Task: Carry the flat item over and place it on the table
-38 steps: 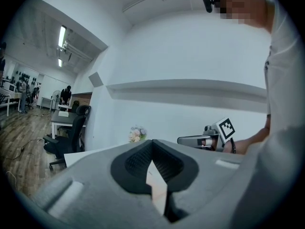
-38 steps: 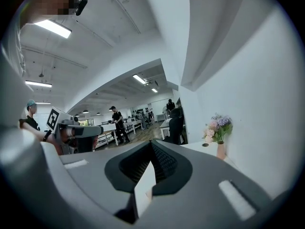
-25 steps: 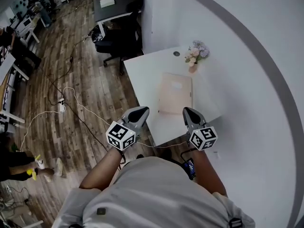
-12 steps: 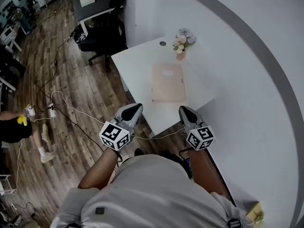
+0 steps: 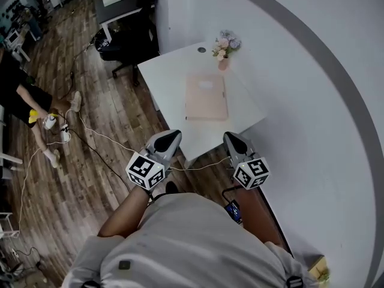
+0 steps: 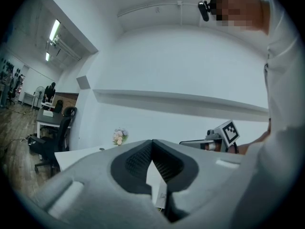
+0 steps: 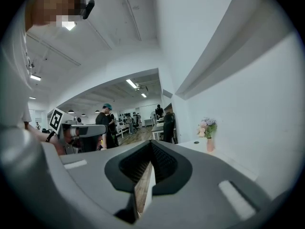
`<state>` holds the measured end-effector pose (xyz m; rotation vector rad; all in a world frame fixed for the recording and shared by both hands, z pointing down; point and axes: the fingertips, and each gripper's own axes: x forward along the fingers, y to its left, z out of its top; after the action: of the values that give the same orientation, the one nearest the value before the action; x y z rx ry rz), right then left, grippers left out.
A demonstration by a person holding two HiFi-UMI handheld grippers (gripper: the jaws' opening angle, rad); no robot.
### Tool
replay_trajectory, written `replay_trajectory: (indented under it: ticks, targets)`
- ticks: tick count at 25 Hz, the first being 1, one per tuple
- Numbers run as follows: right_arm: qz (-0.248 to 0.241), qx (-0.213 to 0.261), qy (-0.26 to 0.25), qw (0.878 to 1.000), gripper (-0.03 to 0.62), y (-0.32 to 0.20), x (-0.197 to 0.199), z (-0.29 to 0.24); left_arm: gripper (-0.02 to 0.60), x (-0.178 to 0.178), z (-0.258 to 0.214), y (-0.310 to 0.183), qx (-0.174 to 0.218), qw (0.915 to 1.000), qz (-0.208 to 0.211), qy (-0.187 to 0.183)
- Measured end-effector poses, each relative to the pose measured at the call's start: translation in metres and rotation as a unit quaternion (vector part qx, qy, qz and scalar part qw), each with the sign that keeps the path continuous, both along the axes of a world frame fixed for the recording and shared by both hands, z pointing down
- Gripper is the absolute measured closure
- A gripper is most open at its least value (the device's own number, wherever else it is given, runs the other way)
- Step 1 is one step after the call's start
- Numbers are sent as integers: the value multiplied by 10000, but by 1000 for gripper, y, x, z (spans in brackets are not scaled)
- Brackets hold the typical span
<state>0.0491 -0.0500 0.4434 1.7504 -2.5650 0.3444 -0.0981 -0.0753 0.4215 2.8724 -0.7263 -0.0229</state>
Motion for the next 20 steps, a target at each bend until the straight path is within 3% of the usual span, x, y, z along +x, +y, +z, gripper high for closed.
replay_trajectory:
  ticks: [7,20]
  targets:
    - [-212,18,-48,9998,585,48,31,11,581,26,10,43,-19,9996,-290,-62]
    - [-380,-16,-83,9992,585,117,40,14,581,41,20,123,-175,9990,-409,-74]
